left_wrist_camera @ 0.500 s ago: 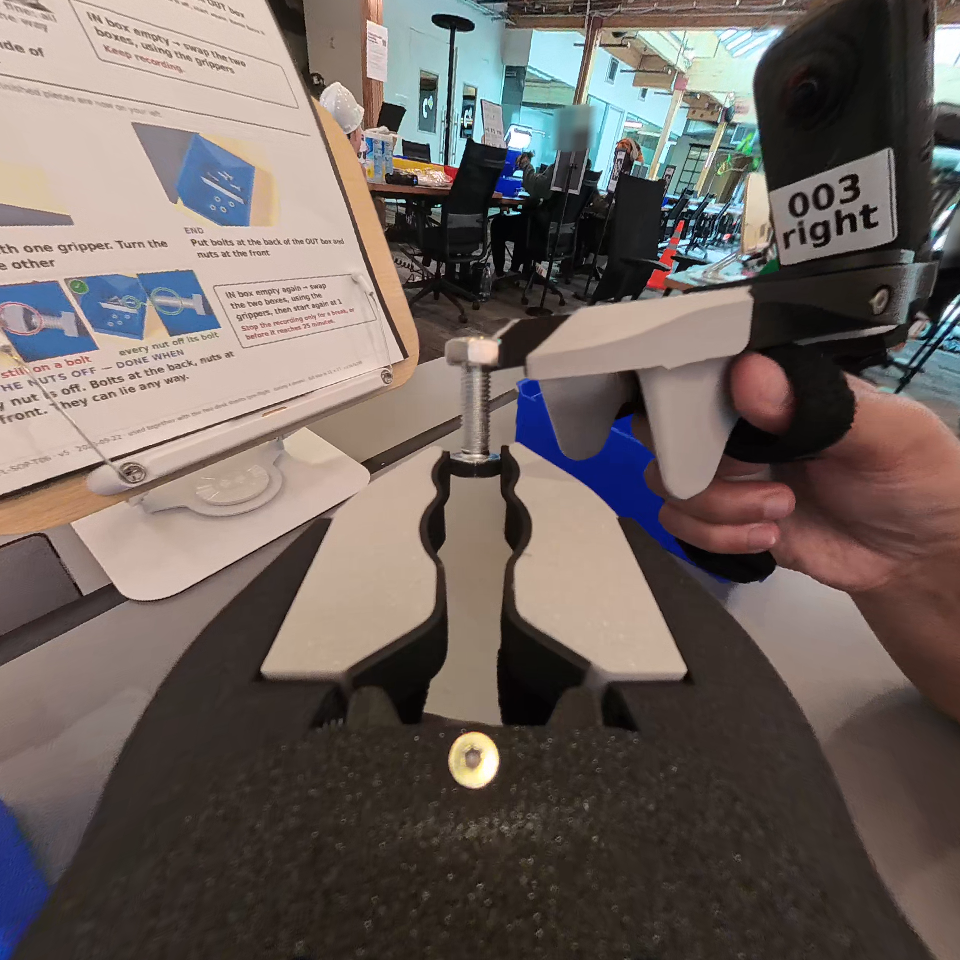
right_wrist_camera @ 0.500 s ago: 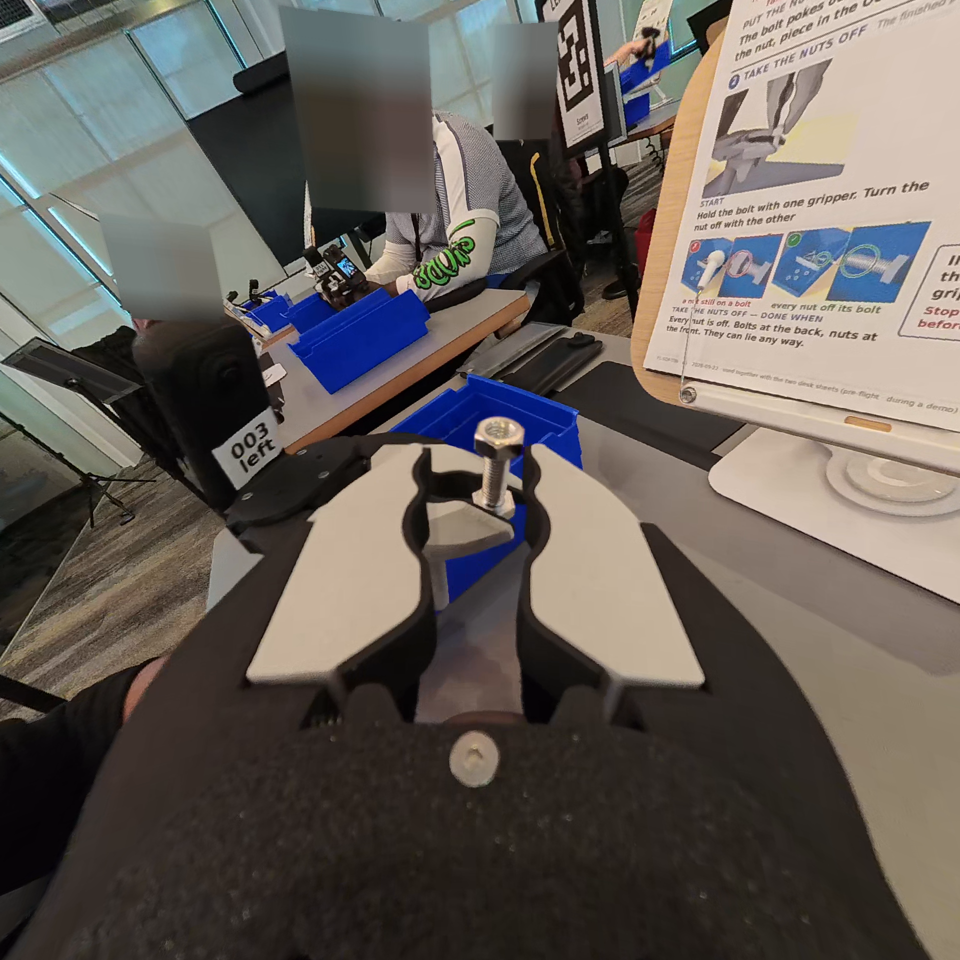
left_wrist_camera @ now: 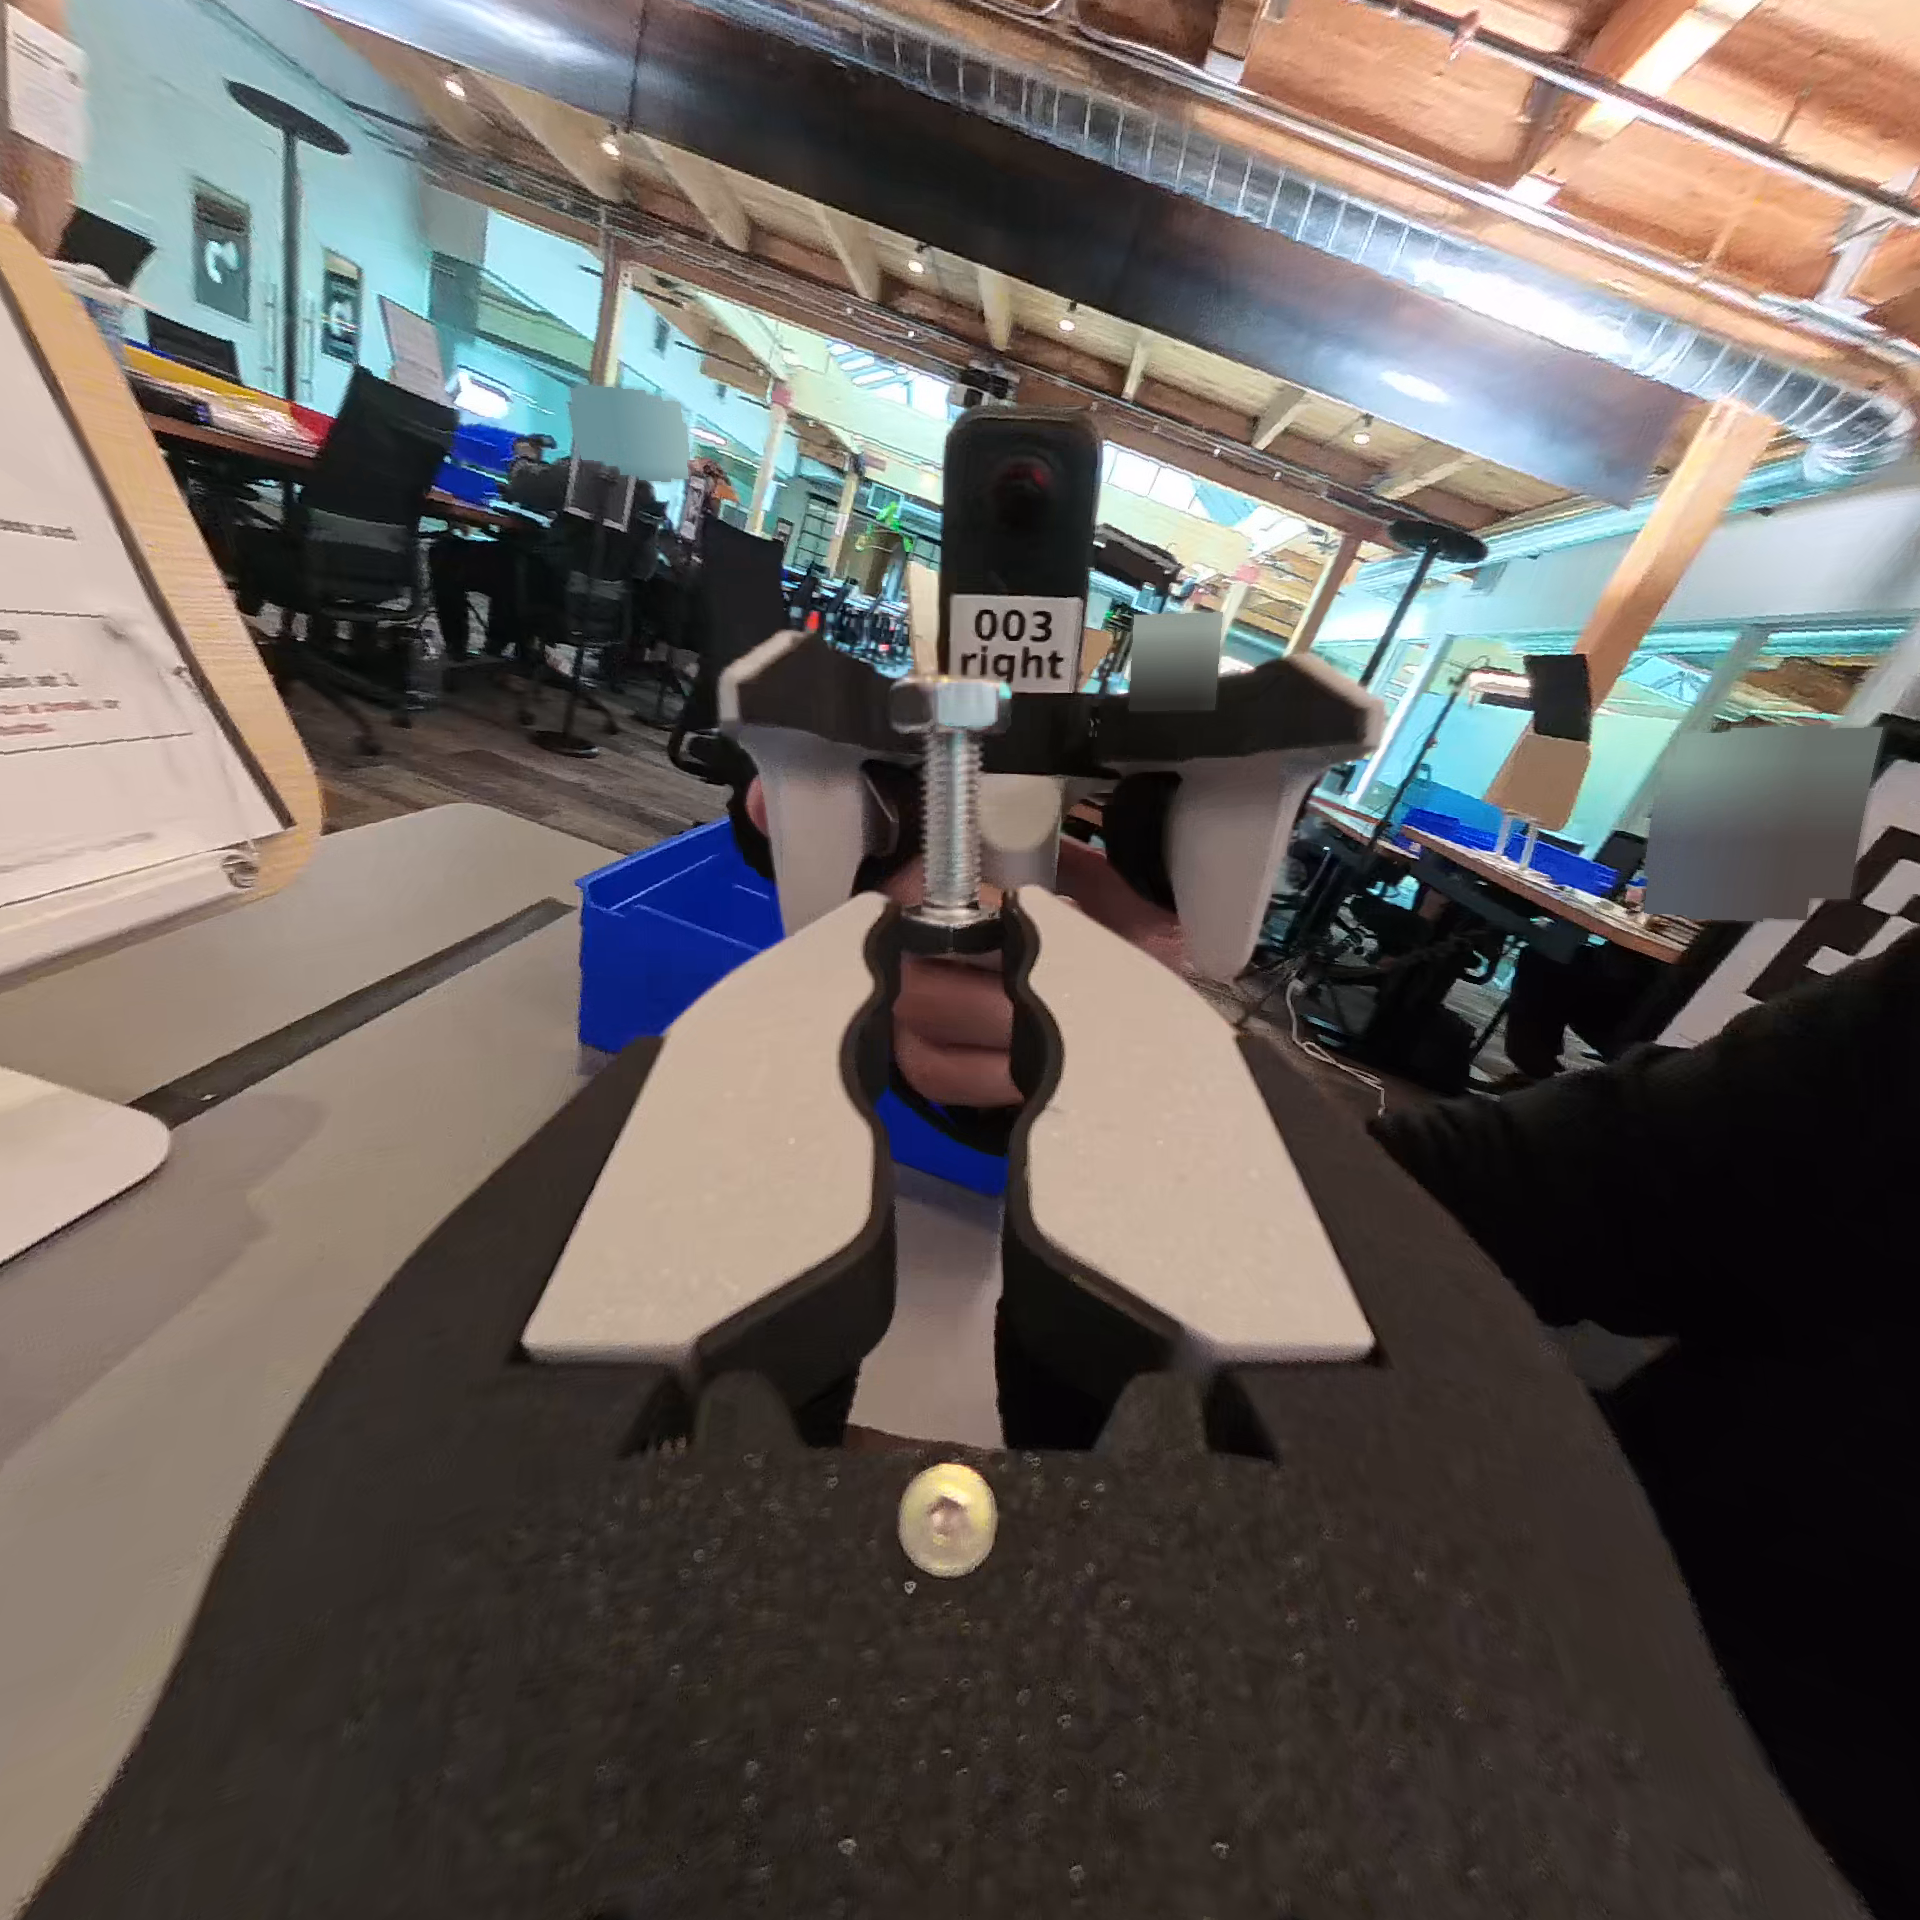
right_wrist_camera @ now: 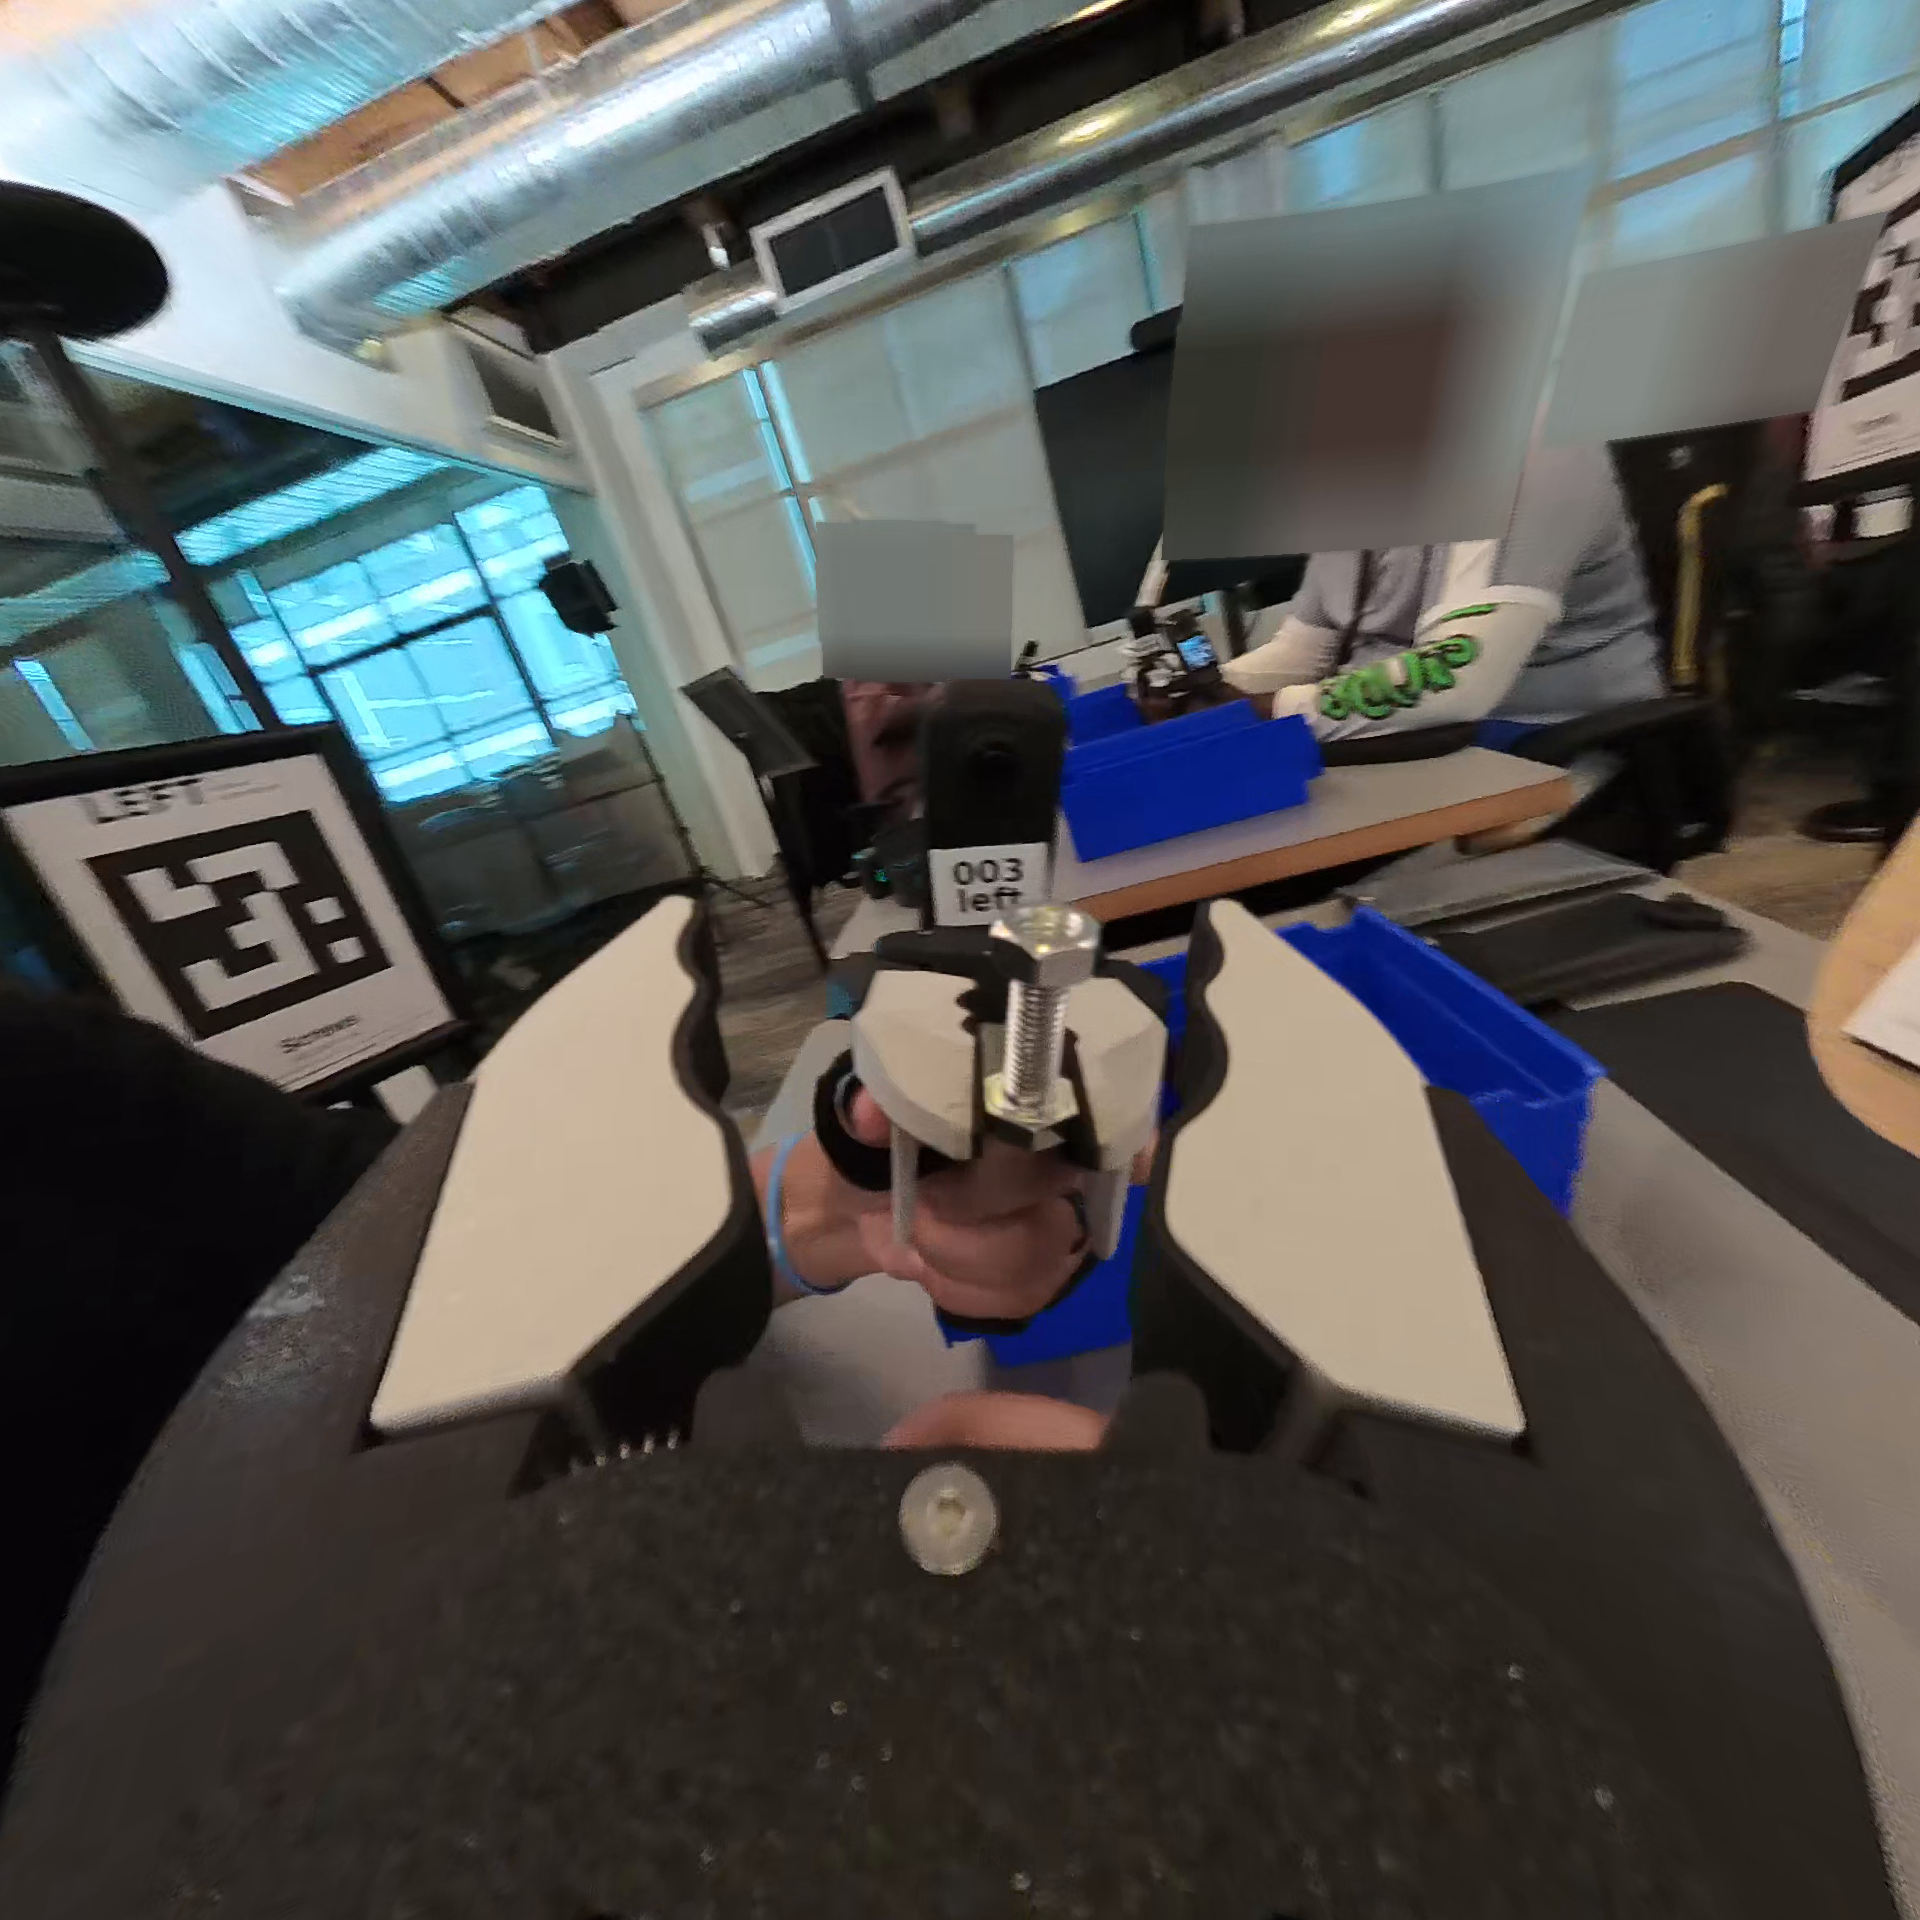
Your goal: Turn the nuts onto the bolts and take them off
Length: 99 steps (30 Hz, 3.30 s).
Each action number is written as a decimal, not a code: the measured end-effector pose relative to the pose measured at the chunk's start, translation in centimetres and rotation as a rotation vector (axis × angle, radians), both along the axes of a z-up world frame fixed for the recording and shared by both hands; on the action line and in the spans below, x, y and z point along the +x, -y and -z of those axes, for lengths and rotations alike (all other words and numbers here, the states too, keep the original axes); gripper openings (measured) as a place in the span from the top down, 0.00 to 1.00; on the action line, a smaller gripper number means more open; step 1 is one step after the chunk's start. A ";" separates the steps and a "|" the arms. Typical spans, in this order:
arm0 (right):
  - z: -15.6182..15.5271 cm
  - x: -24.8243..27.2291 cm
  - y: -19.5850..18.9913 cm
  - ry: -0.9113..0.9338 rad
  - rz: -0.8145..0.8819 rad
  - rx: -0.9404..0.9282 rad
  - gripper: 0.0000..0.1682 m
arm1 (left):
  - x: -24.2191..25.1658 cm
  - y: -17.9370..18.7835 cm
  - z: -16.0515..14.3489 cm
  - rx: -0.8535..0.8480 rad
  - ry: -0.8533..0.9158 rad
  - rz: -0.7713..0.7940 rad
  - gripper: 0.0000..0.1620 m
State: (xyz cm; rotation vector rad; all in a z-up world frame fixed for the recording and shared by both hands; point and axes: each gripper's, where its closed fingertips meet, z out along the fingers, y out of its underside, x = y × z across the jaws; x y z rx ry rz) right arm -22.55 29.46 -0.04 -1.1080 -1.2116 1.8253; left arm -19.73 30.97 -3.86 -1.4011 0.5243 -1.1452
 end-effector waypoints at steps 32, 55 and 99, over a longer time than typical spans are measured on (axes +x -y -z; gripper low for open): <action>-1.3 0.7 0.7 -0.149 -0.012 0.001 0.46 | -0.8 0.6 -1.2 -0.025 0.153 0.079 0.89; -1.4 0.7 1.4 -0.154 -0.045 -0.027 0.45 | -3.8 -0.4 -1.8 -0.031 0.250 0.001 0.90; -1.0 -0.5 2.7 -0.136 -0.067 -0.065 0.39 | 0.0 0.8 -0.9 -0.001 0.115 0.083 0.89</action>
